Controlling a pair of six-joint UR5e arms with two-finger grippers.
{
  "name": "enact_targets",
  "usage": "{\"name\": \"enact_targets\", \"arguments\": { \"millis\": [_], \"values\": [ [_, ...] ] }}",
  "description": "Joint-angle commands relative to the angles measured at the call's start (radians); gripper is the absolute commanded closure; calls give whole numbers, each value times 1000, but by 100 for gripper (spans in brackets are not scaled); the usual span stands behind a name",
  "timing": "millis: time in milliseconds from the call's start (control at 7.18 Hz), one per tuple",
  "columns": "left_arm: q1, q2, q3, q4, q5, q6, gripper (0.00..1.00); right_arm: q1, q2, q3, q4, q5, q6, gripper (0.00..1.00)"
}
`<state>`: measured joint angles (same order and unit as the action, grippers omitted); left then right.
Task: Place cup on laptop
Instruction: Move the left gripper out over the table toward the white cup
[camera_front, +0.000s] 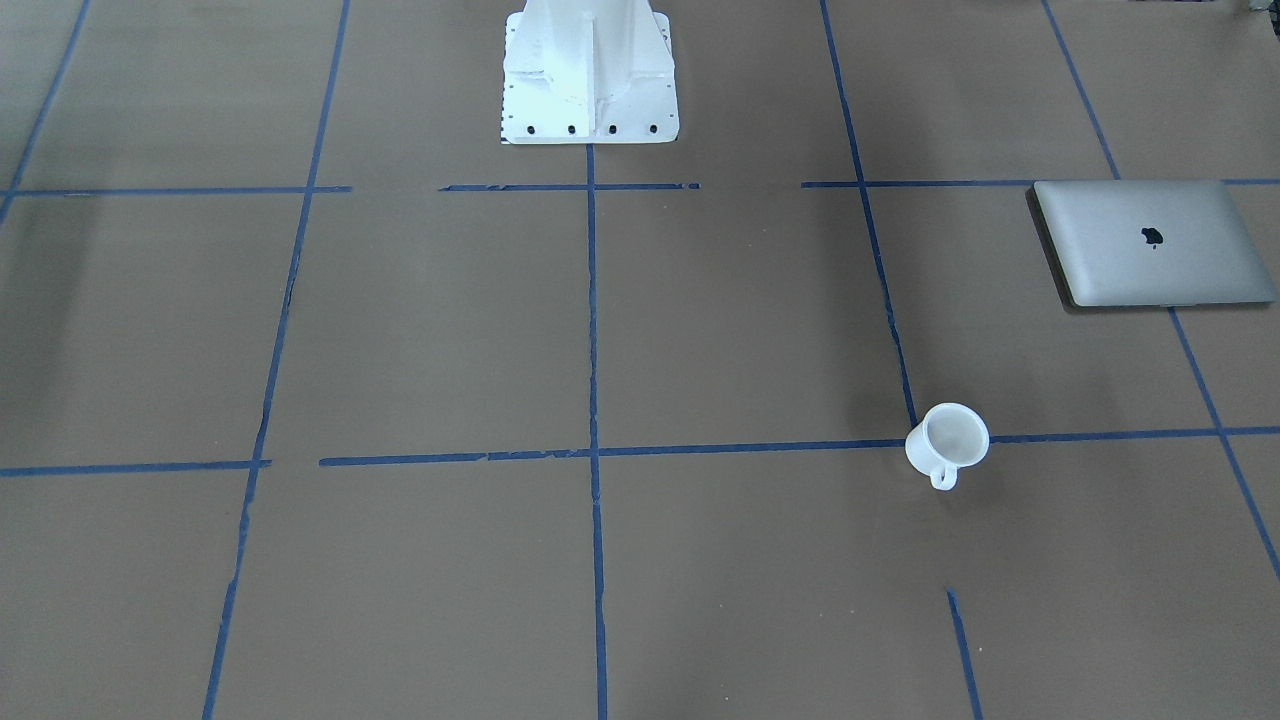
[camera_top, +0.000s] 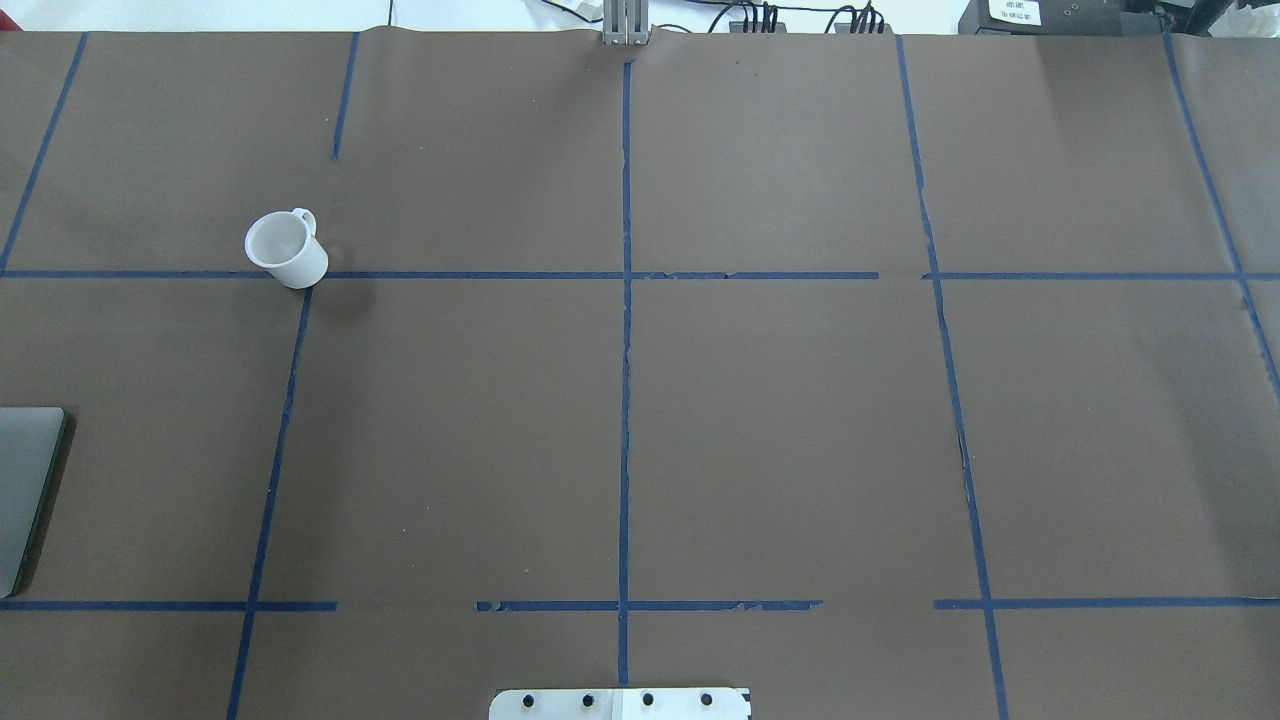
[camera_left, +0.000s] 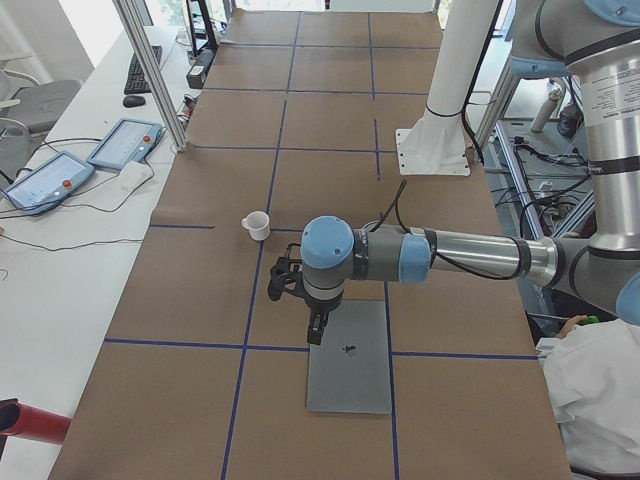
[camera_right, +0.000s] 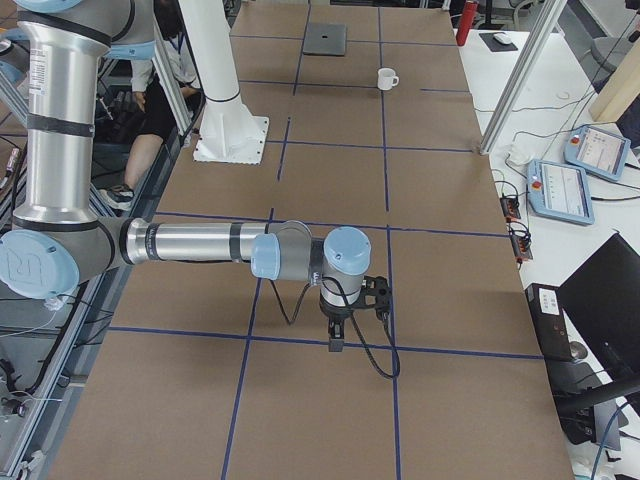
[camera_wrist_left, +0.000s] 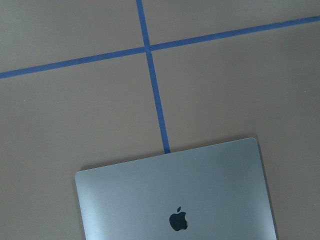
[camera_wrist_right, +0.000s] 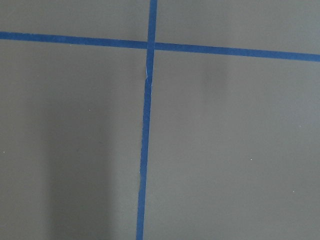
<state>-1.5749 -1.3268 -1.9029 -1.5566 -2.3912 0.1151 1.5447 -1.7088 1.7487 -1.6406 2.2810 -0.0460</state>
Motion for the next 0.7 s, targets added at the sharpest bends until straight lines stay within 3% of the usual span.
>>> {"name": "enact_targets", "arguments": {
  "millis": [0,139,418,557],
  "values": [
    [118,-35,19,-168,0,-239,0,0,0,0,-1,0,0,0],
    [207,-137,56,-200,1,-311,0,0,0,0,1,0,0,0],
    [271,-343,149,-194,1,-411,0,0,0,0,1,0,0,0],
    [295,-490,271,-191,3,-425,0,0,0,0,-1,0,0,0]
  ]
}}
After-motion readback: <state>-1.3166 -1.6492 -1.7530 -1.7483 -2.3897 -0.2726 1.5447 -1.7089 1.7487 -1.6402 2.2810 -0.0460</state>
